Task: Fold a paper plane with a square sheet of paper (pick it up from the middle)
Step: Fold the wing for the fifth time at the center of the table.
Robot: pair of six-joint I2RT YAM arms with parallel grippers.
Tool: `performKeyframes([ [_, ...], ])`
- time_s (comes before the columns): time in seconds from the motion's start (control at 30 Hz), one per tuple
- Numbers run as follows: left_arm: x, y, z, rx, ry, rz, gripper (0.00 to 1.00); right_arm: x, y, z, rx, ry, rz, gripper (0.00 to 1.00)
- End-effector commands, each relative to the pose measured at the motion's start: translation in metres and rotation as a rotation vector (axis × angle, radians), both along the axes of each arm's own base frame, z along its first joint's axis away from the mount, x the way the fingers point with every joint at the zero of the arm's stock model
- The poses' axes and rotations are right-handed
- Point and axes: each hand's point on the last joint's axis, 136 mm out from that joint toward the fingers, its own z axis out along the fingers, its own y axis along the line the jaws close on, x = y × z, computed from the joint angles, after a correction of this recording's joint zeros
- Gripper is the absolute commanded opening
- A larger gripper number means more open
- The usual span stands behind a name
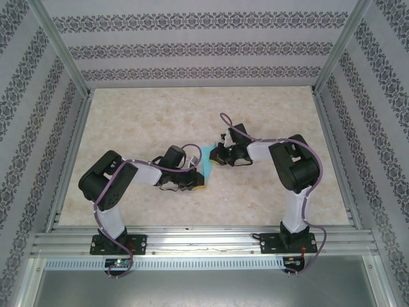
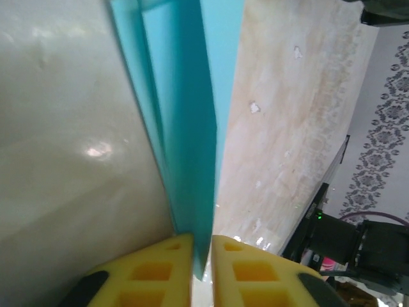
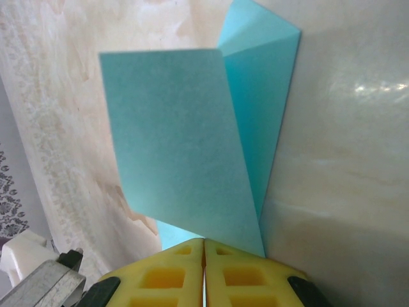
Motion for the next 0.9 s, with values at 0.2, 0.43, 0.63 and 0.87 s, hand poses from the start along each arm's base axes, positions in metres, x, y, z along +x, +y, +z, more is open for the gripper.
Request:
performKeyframes([
  [0.2, -0.018, 0.014, 0.019, 0.040, -0.034, 0.001, 0.26, -0.028, 0.000, -0.041, -0.096, 0.104, 0.019, 0.10],
  [0.43, 0.017, -0.003, 0.067, -0.008, -0.187, 0.018, 0.22, -0.027, 0.002, -0.038, -0.091, 0.100, 0.019, 0.10],
  [0.63, 0.050, -0.030, 0.074, -0.029, -0.178, 0.006, 0.11, -0.028, 0.003, -0.039, -0.089, 0.104, 0.017, 0.10],
  [0.87, 0.054, -0.029, 0.042, 0.049, -0.122, 0.020, 0.00, -0.026, 0.005, -0.036, -0.077, 0.100, 0.019, 0.10],
])
